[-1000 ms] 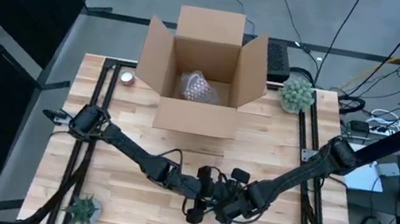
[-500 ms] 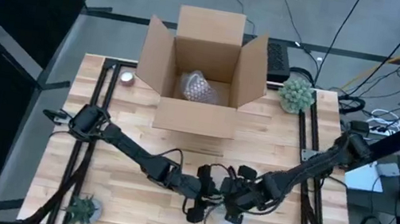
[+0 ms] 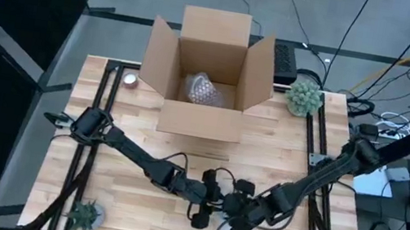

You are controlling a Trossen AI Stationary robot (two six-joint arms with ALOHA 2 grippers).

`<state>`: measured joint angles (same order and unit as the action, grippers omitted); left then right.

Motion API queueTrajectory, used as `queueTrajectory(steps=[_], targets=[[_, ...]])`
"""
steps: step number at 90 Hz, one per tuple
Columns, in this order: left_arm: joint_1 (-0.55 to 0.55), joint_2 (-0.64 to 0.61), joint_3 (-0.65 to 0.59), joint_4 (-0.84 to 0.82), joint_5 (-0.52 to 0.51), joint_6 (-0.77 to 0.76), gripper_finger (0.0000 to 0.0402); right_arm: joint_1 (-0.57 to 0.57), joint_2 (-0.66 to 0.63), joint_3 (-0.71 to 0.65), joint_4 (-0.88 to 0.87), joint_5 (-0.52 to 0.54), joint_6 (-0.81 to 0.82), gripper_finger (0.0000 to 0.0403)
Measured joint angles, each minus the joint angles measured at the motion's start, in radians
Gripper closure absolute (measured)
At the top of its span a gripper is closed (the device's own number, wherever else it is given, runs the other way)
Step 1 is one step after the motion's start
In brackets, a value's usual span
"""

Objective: Wrap mug
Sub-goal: Wrap the yellow mug with the bubble wrap

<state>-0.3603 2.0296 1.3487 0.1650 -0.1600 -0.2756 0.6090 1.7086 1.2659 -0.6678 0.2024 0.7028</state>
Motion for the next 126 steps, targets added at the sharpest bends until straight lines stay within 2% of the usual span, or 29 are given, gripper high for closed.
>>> queueTrajectory(steps=[24,41,65,89,100,126], targets=[[-0.001,0.0,0.0,0.004,0.007,0.0,0.0242,-0.022,0.103,0.006,0.001,-0.037,-0.005,0.0364],[0.0,0.0,0.0,0.004,0.006,0.0,0.0242,-0.032,0.123,0.006,0.003,-0.043,0.014,0.0397],[0.0,0.0,0.0,0.0,0.002,0.0,0.0242,-0.033,0.014,-0.004,-0.019,-0.082,0.018,0.04],[0.0,0.0,0.0,0.001,0.002,0.0,0.0242,-0.031,-0.075,-0.001,-0.017,-0.076,0.018,0.04],[0.0,0.0,0.0,0.001,0.002,0.0,0.0242,-0.034,-0.046,-0.001,-0.013,-0.071,0.018,0.0399],[-0.001,0.0,0.0,0.005,0.005,0.0,0.0242,-0.041,0.118,0.006,0.0,-0.069,0.018,0.0399]])
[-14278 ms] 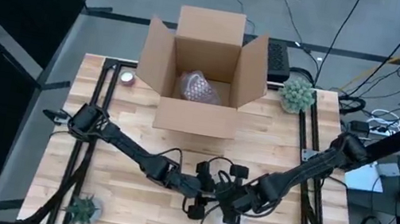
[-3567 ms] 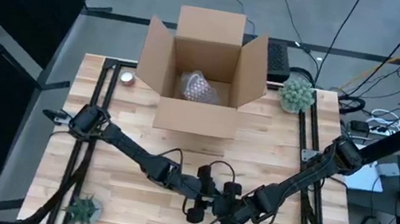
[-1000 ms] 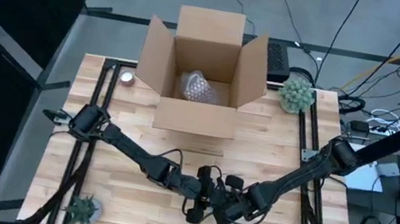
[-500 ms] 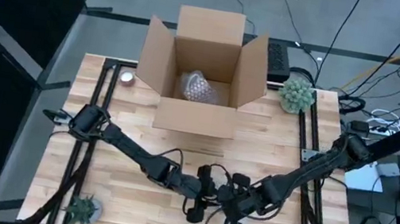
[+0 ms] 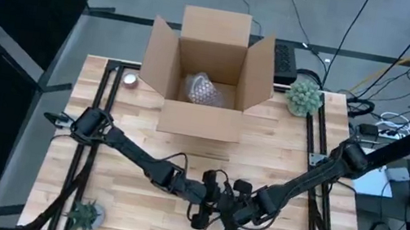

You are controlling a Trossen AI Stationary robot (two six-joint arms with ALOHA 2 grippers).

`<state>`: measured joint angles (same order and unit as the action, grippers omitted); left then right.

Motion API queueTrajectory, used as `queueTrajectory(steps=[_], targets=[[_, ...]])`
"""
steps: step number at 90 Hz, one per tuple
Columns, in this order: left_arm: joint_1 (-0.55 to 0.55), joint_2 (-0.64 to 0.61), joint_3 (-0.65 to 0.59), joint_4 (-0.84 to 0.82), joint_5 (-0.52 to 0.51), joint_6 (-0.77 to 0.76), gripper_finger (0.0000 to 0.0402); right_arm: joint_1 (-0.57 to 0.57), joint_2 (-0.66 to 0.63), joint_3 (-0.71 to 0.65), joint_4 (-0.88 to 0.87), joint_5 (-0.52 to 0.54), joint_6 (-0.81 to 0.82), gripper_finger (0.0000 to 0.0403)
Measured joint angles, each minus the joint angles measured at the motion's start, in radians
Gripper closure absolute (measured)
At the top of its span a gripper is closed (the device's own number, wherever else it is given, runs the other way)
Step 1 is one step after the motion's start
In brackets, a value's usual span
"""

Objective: Wrap mug
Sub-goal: Wrap the yellow mug with the bubble wrap

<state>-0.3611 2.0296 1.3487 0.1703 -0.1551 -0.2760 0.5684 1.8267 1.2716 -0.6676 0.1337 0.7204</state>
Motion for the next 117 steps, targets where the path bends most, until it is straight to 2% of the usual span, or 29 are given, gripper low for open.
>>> queueTrajectory(steps=[9,59,67,92,117], targets=[[0.0,0.0,0.0,-0.003,0.001,0.005,0.0242,-0.002,0.03,0.001,-0.001,0.005,-0.003,0.0399],[0.001,0.0,0.0,-0.003,0.0,0.002,0.0242,-0.004,0.015,-0.004,0.012,0.002,0.031,0.0396],[0.001,0.0,0.0,-0.003,0.0,0.002,0.0242,-0.004,0.015,-0.004,0.013,0.002,0.032,0.038],[0.001,0.0,0.001,0.0,-0.002,0.001,0.0242,-0.005,-0.03,-0.008,0.0,-0.003,-0.004,0.0295],[0.001,0.0,0.001,-0.008,-0.006,-0.003,0.0242,-0.003,-0.131,-0.01,-0.086,0.011,-0.024,0.0279]])
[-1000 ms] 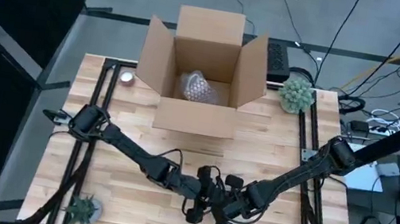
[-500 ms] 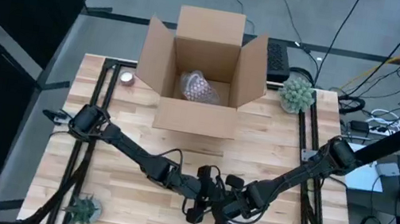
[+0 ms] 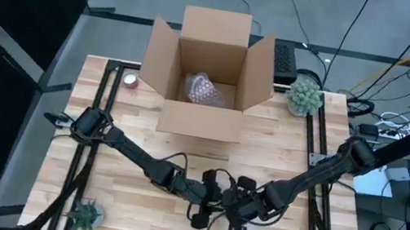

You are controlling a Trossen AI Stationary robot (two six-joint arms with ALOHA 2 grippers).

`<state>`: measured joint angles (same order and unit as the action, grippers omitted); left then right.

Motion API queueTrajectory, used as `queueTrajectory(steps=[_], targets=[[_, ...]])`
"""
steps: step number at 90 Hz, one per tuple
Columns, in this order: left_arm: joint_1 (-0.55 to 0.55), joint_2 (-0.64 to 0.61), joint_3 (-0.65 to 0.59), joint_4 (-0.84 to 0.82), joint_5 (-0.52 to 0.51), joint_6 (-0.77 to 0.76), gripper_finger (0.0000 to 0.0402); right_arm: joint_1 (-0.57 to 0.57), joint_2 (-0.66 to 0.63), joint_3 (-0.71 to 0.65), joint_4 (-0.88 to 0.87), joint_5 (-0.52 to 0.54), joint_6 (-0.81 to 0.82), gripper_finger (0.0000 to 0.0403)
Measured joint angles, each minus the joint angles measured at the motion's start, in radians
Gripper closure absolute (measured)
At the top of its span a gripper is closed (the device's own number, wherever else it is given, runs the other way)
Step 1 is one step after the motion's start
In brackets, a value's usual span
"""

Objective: Wrap mug
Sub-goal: Wrap the yellow mug with the bubble wrap

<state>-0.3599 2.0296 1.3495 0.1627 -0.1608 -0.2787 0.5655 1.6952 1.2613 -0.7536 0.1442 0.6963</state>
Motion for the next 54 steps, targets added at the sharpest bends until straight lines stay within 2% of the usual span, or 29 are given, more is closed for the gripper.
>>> queueTrajectory(steps=[21,41,46,54], targets=[[0.0,0.0,0.0,0.002,0.0,0.0,0.0242,-0.001,-0.051,0.0,-0.077,0.004,-0.009,0.0279],[0.0,0.0,0.0,0.003,0.001,0.001,0.0242,-0.001,-0.136,0.003,-0.121,-0.042,-0.005,0.0279],[0.0,0.0,0.0,0.003,0.001,0.003,0.0242,0.0,-0.152,0.003,-0.121,-0.018,-0.004,0.0279],[0.0,0.0,0.0,0.003,0.001,0.003,0.0242,-0.001,-0.152,0.004,-0.112,0.082,-0.005,0.028]])
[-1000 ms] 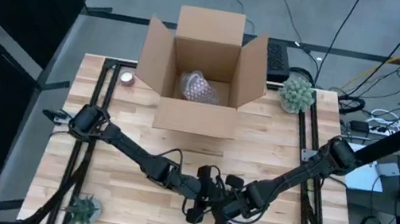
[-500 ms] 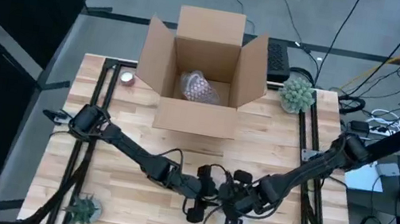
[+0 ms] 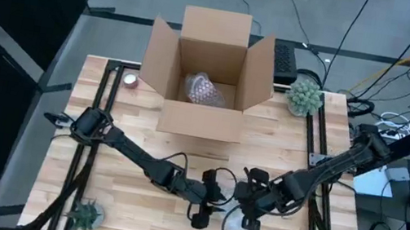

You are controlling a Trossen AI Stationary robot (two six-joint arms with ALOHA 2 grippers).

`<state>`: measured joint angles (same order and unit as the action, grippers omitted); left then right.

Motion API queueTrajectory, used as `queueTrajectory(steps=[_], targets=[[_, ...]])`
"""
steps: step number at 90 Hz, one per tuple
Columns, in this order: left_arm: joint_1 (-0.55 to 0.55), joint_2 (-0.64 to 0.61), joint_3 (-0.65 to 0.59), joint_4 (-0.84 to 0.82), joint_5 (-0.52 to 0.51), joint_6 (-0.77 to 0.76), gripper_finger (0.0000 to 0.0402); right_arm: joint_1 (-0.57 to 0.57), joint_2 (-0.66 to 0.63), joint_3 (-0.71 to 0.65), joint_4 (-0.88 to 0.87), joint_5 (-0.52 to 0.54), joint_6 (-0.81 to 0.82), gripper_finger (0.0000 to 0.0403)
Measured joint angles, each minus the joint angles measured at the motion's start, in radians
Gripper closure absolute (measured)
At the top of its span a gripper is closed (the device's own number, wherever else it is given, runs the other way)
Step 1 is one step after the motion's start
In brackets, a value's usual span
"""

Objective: Wrap mug
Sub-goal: Wrap the yellow mug with the bubble wrap

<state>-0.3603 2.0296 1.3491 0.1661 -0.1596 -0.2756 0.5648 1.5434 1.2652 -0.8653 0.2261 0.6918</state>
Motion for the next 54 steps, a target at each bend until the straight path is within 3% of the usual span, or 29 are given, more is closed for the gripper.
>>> queueTrajectory(steps=[11,54], targets=[[0.0,0.0,0.0,0.0,0.0,0.0,0.0242,-0.011,0.044,0.0,0.005,0.056,-0.024,0.028],[0.0,0.0,0.0,0.003,0.007,0.0,0.0242,-0.025,0.248,0.003,0.038,0.063,0.004,0.028]])
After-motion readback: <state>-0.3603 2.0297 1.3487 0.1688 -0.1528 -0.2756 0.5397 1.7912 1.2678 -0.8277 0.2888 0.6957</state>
